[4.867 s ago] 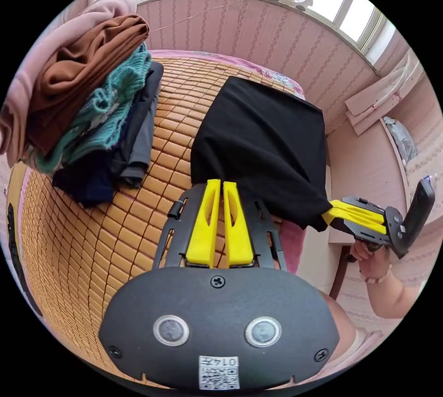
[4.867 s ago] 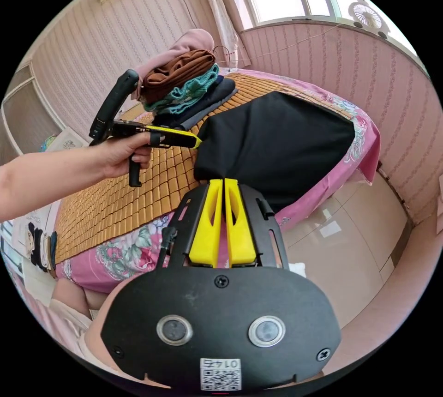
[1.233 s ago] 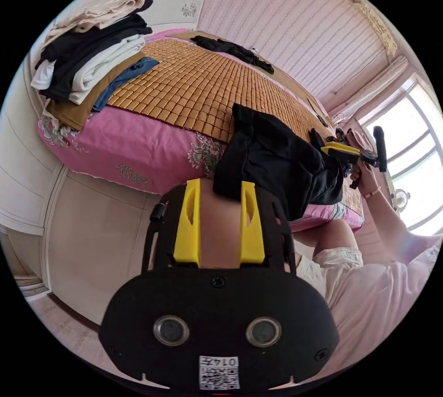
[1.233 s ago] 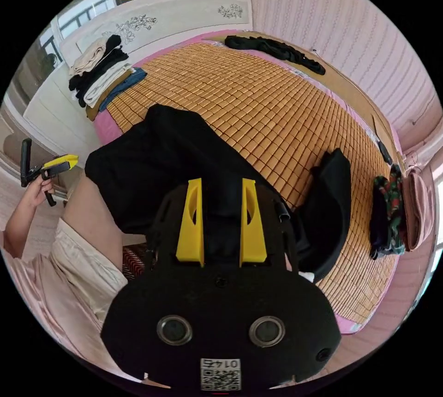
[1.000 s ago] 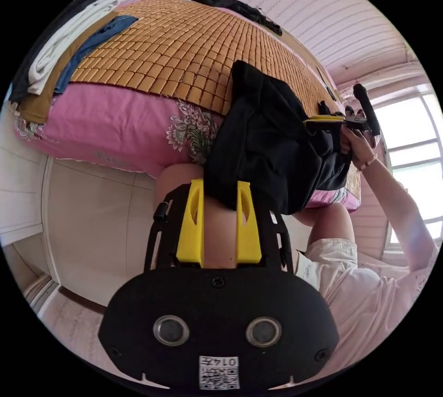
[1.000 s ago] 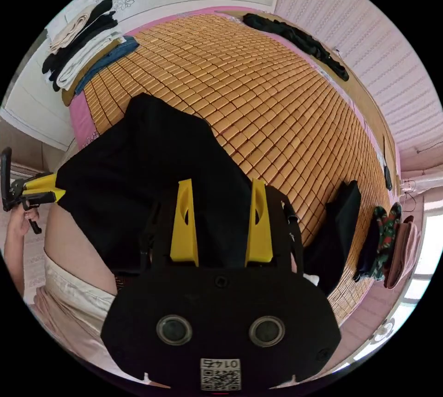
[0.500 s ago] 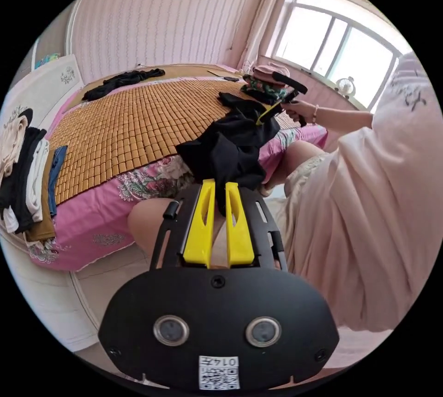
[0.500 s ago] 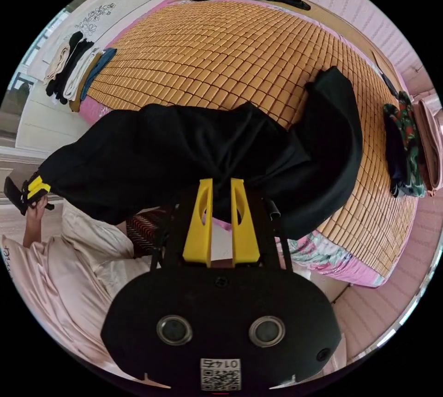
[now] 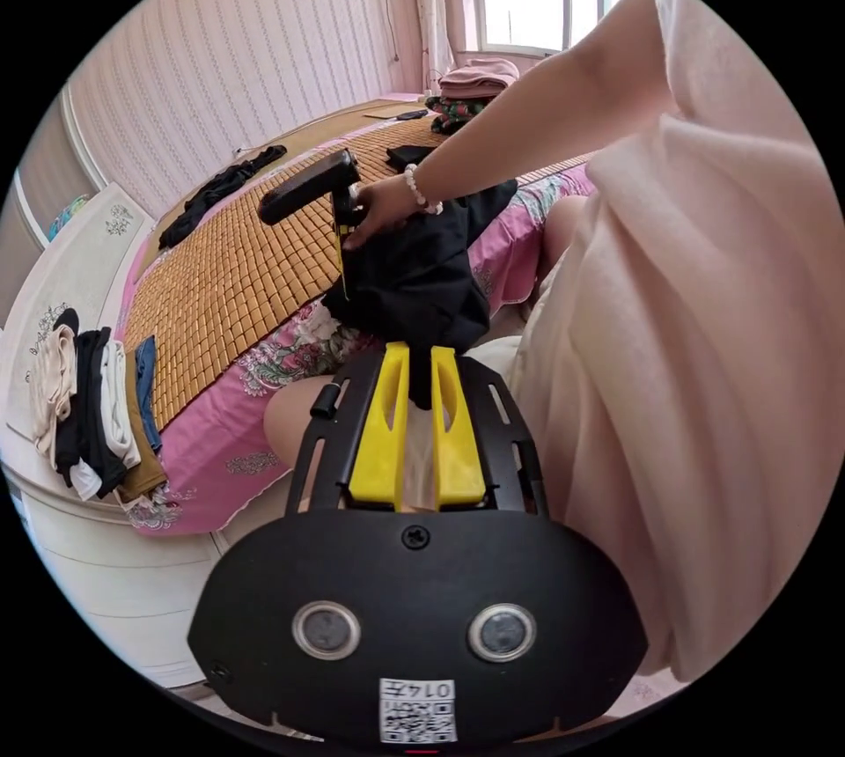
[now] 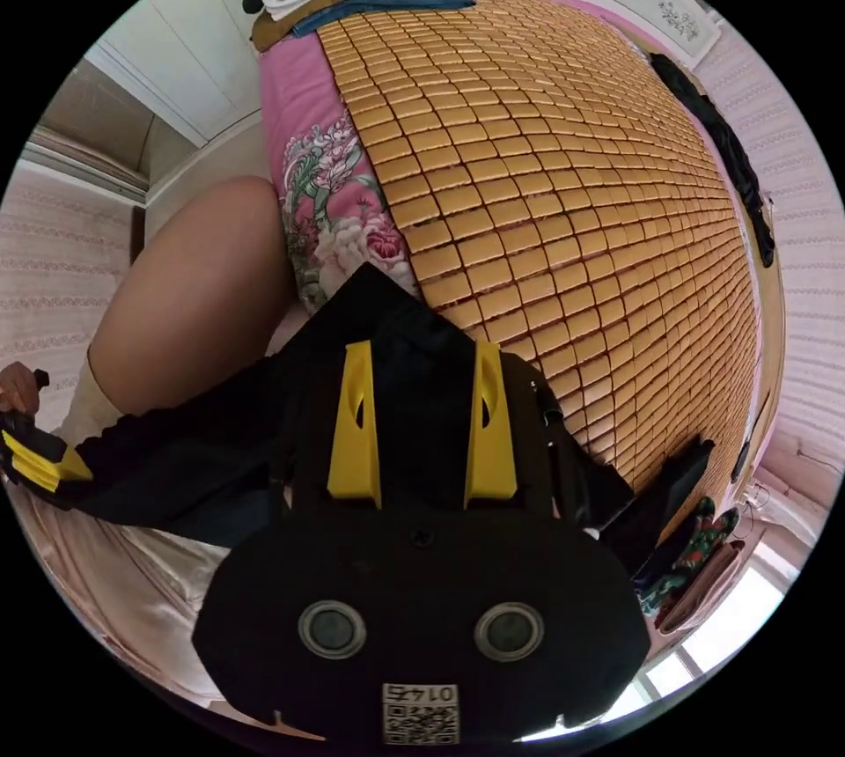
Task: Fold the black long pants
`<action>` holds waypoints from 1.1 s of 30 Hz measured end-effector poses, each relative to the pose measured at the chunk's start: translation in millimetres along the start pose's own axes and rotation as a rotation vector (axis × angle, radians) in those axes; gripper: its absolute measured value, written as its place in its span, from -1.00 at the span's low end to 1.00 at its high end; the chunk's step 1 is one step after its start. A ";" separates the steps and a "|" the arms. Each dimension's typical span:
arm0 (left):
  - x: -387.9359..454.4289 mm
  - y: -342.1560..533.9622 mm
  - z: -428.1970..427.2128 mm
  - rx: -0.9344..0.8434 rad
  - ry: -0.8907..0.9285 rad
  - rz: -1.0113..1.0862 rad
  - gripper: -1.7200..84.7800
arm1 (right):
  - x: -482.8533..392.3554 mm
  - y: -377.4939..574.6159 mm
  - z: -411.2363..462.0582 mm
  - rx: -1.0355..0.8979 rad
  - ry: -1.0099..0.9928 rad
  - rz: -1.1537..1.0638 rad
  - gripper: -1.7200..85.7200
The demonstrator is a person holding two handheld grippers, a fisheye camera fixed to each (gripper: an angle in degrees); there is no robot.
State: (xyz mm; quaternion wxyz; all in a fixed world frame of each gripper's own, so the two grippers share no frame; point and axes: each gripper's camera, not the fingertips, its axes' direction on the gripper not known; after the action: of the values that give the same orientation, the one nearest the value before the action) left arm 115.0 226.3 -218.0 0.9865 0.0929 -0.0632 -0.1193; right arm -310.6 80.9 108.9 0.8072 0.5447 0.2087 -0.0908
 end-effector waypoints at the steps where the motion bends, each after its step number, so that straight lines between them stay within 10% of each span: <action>1: 1.1 0.1 0.2 -0.008 -0.011 -0.007 -0.86 | -1.2 2.1 -3.2 0.021 -0.010 -0.004 -0.62; 7: 6.0 1.0 -1.2 0.017 0.008 -0.072 -0.86 | 3.4 70.5 -22.5 0.110 -0.079 0.039 -0.96; 13: 12.3 -6.8 -4.5 0.073 -0.037 -0.047 -0.85 | 36.6 249.4 -105.9 0.644 -0.304 0.325 -0.97; 33: -26.0 -52.6 15.4 0.359 0.265 -0.254 -0.70 | -74.5 500.7 -244.5 1.153 -0.045 0.336 -0.97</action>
State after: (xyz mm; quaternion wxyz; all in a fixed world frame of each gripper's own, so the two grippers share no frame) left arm 76.0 180.0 -216.0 0.9310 0.2884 0.0587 -0.2160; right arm -248.3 494.5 484.5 0.3889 0.9182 0.0198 -0.0721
